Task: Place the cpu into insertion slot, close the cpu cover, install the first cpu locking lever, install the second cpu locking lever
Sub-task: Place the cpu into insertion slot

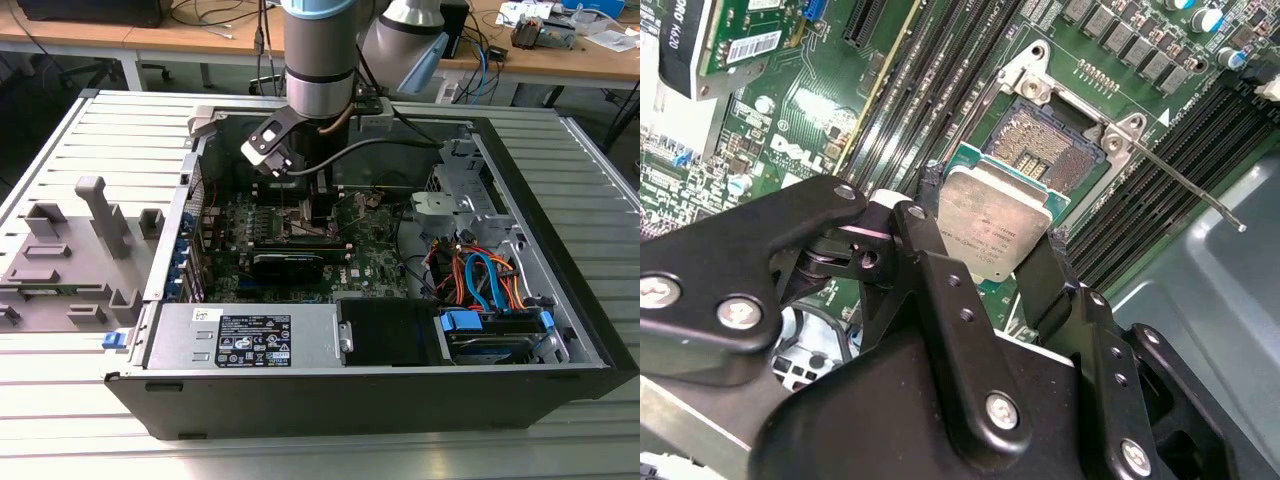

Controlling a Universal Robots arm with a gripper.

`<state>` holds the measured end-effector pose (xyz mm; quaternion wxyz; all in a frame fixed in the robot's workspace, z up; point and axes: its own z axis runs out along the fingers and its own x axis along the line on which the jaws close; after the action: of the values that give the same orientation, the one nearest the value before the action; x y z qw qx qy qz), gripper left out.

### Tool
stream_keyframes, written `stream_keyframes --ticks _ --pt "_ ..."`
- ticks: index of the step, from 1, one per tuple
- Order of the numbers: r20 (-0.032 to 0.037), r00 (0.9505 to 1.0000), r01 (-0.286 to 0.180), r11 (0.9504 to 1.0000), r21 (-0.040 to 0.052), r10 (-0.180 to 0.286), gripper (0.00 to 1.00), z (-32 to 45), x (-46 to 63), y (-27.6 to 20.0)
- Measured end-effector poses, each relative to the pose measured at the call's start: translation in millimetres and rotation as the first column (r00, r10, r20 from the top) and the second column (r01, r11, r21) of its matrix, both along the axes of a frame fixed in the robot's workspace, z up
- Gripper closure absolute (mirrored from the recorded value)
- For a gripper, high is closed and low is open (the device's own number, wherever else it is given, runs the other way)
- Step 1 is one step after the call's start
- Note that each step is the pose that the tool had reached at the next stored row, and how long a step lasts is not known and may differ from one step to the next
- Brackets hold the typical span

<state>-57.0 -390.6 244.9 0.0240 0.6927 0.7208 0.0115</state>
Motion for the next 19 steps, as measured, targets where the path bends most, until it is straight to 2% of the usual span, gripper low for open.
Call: stream_keyframes --ticks 19 --pt "0.0 1.0 0.0 1.0 0.0001 0.0 0.45 -0.4 -3.3 1.4"
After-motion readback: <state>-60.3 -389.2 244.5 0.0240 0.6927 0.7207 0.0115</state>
